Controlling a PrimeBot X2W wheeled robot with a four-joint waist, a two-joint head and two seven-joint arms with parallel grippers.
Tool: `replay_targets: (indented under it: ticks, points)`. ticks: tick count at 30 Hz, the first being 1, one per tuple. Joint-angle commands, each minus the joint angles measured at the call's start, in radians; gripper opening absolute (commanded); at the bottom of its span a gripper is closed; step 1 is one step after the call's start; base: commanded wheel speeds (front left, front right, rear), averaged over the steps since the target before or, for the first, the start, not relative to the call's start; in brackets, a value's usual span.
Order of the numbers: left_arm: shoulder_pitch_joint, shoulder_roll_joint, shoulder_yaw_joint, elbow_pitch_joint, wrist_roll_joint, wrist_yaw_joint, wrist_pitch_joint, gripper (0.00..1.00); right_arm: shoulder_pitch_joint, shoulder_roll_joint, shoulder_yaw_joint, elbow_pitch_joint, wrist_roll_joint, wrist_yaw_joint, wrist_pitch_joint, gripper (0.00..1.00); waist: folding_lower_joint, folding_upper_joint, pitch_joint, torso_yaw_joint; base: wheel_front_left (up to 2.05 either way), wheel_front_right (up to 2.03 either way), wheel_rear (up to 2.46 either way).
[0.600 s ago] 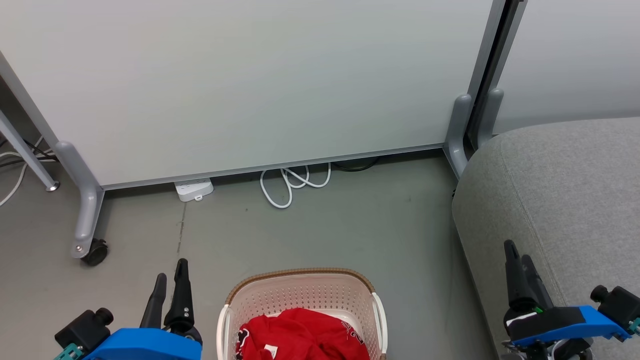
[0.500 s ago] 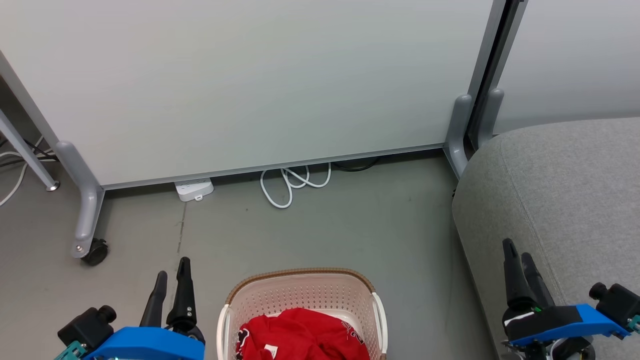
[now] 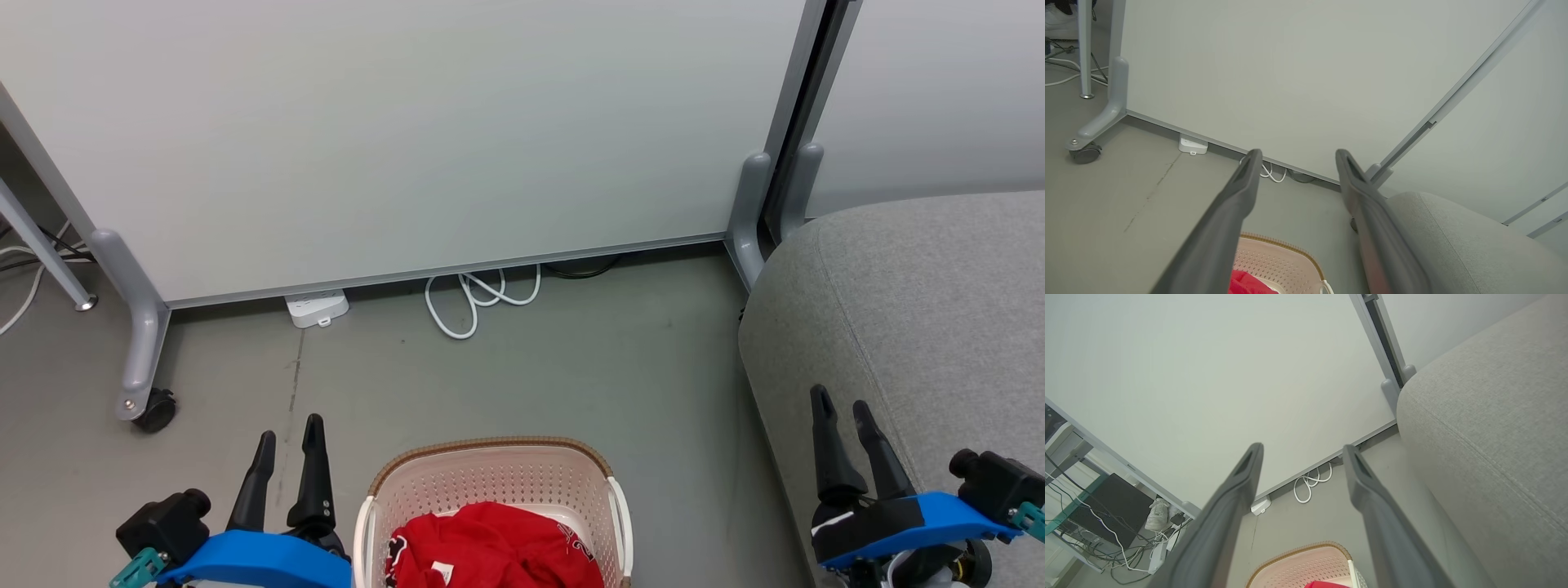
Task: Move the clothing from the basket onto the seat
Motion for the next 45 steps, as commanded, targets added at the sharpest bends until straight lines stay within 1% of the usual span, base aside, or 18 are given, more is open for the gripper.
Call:
replay_targets:
  ticks: [1, 13, 20, 34, 45]
  points:
    - [-0.023, 0.008, -0.005, -0.015, 0.037, 0.008, -0.012, 1.00, -0.002, -0.005, 0.000, -0.017, -0.042, 0.000, -0.009, 1.00, 0.0000, 0.0000, 0.000, 0.000, 0.00, 0.00, 0.00]
    - [-0.020, 0.010, -0.020, -0.022, 0.152, 0.018, -0.042, 1.00, 0.002, -0.006, -0.001, -0.024, -0.175, 0.000, -0.016, 1.00, 0.0000, 0.0000, -0.002, 0.001, 0.00, 0.00, 0.00]
    - [-0.016, 0.010, -0.023, -0.025, 0.180, 0.029, -0.057, 1.00, 0.006, -0.006, 0.000, -0.028, -0.235, 0.000, -0.019, 1.00, 0.0000, 0.0000, -0.001, 0.001, 0.00, 0.00, 0.00]
    - [-0.020, 0.011, -0.047, -0.011, 0.296, 0.044, -0.087, 1.00, 0.007, -0.007, -0.002, -0.033, -0.362, 0.000, -0.033, 1.00, 0.0000, 0.0000, -0.002, -0.001, 0.00, 0.00, 0.00]
    - [-0.021, 0.013, -0.055, 0.000, 0.363, 0.054, -0.109, 1.00, 0.008, -0.007, -0.007, -0.034, -0.453, 0.000, -0.048, 1.00, 0.0000, 0.0000, -0.004, 0.001, 0.00, 0.00, 0.00]
